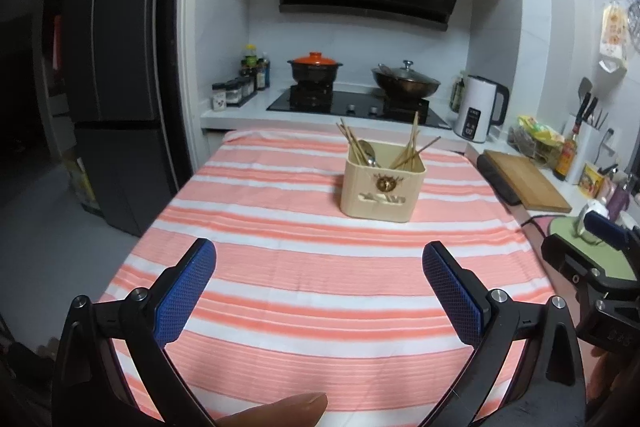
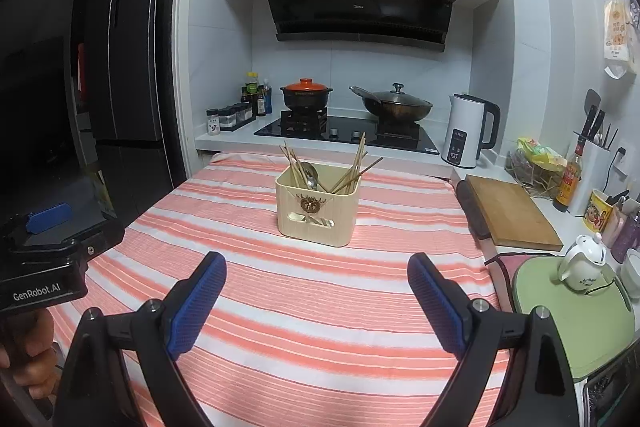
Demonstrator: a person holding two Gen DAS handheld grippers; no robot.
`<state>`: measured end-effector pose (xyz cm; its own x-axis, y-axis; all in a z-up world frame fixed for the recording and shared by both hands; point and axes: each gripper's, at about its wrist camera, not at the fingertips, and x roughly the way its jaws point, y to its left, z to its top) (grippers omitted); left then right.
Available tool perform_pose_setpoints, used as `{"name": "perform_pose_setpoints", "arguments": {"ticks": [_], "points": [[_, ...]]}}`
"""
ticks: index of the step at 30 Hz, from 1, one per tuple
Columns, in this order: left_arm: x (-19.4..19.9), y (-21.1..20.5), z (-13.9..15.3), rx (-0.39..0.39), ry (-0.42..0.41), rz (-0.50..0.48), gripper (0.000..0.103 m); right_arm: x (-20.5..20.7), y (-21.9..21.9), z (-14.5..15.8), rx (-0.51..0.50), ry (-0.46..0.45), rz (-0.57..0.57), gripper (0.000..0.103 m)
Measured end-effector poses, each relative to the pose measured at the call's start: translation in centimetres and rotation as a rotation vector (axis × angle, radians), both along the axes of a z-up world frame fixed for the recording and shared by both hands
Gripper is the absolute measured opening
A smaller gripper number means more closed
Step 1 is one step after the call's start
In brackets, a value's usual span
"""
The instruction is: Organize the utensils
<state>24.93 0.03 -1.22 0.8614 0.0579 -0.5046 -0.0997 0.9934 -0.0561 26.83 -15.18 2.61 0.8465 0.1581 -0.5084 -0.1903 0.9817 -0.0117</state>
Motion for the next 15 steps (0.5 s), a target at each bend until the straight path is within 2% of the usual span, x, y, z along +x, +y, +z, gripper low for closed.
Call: {"name": "perform_pose_setpoints", "arguments": {"ticks": [15], "points": [[-0.2,-0.3,-0.1,0.066,0.021,0.033,0.103,-1.2,-0.2,0.9,0.000,-0.004,-0.001,0.094]]}}
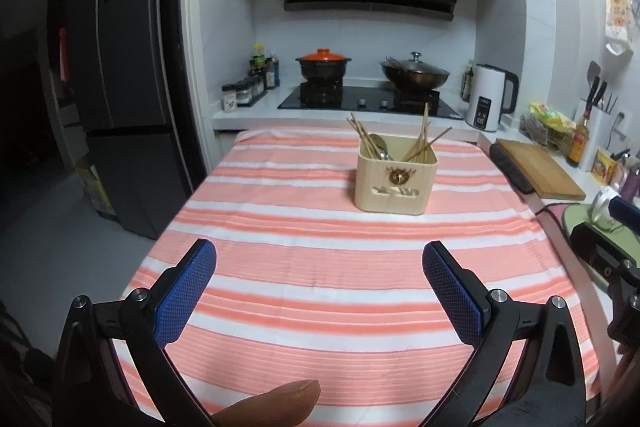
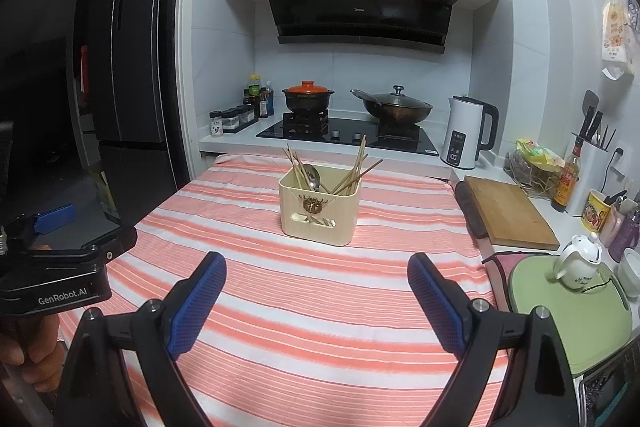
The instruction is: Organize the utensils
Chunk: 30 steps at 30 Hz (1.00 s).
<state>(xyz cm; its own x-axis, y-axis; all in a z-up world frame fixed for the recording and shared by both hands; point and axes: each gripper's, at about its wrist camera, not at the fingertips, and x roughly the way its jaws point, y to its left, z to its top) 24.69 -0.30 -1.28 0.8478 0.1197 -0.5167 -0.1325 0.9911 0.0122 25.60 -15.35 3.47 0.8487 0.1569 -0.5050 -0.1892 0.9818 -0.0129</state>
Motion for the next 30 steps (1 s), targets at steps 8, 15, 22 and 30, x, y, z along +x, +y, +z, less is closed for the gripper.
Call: {"name": "perform_pose_setpoints", "arguments": {"ticks": [8,15,22,30], "points": [[0.05,0.02,-0.10,0.022,0.005,0.010,0.103,-0.21,0.12,0.11,-0.008,0.002,0.002,0.094],[0.08,-0.06,-0.20,0.032,0.007,0.008,0.103,-0.31,0.29,0.10,-0.013,0.010,0.003,0.094],[0.00,-0.23,-0.14,0.040,0.005,0.008,0.103,-0.35,0.26,0.05,-0.015,0.012,0.007,0.094],[-0.02,-0.56,-0.16,0.051,0.004,0.008,0.103,-0.31,0.23,0.12,-0.015,0.015,0.009,0.094]]}}
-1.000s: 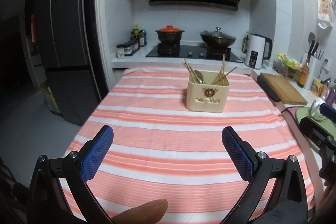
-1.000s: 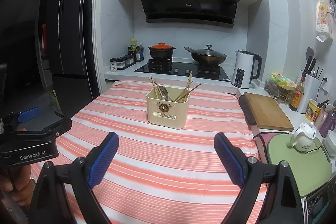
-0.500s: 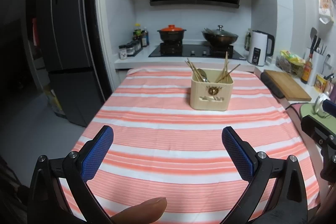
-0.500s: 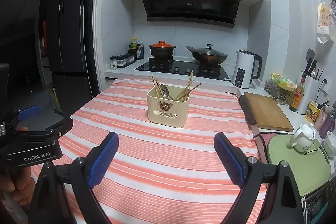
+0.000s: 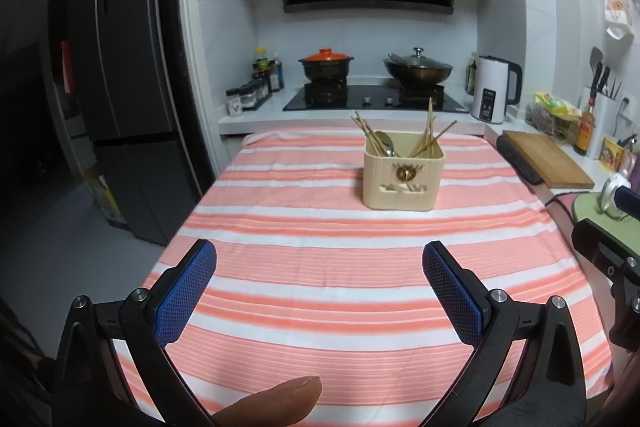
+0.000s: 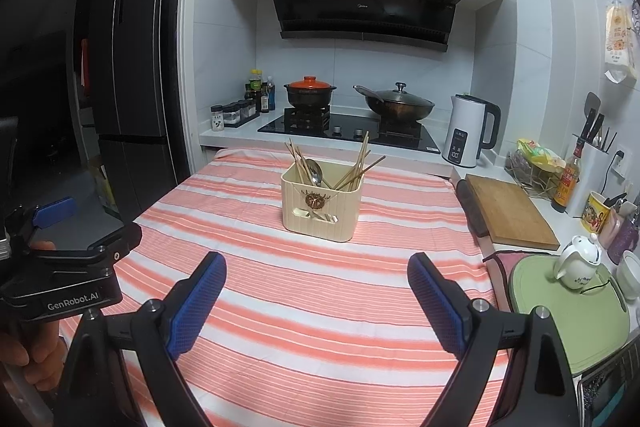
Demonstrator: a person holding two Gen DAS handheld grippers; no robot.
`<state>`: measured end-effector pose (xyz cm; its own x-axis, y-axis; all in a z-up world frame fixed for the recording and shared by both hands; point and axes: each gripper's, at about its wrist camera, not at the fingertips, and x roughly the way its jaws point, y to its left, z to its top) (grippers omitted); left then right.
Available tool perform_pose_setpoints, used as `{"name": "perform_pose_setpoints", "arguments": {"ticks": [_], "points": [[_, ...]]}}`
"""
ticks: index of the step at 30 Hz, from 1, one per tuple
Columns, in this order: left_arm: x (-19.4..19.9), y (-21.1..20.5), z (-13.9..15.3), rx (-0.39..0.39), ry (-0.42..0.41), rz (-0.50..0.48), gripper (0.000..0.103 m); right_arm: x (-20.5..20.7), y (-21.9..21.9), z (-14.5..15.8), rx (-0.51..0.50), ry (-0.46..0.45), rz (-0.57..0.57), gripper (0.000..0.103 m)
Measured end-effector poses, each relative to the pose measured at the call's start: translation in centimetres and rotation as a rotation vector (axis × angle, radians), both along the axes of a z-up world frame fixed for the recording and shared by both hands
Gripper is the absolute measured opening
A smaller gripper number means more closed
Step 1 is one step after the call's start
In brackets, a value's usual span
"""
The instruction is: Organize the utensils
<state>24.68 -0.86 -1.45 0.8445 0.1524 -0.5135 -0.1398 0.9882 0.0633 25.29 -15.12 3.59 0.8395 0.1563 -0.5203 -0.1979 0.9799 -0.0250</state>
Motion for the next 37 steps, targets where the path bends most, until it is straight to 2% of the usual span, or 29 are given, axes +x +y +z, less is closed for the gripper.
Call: {"name": "perform_pose_setpoints", "arguments": {"ticks": [26,30,34,37], "points": [[0.22,-0.01,-0.04,0.004,0.003,-0.012,0.103,0.04,0.03,0.14,-0.006,0.003,0.008,0.094],[0.41,0.04,-0.05,-0.010,0.008,-0.030,0.103,0.15,-0.14,0.11,-0.008,0.002,0.006,0.094],[0.44,0.31,-0.17,-0.056,0.004,-0.040,0.103,0.32,-0.22,-0.02,-0.010,0.004,0.005,0.094],[0.69,0.08,-0.27,-0.039,0.006,-0.042,0.102,0.35,-0.32,-0.13,-0.011,0.005,0.005,0.094]]}}
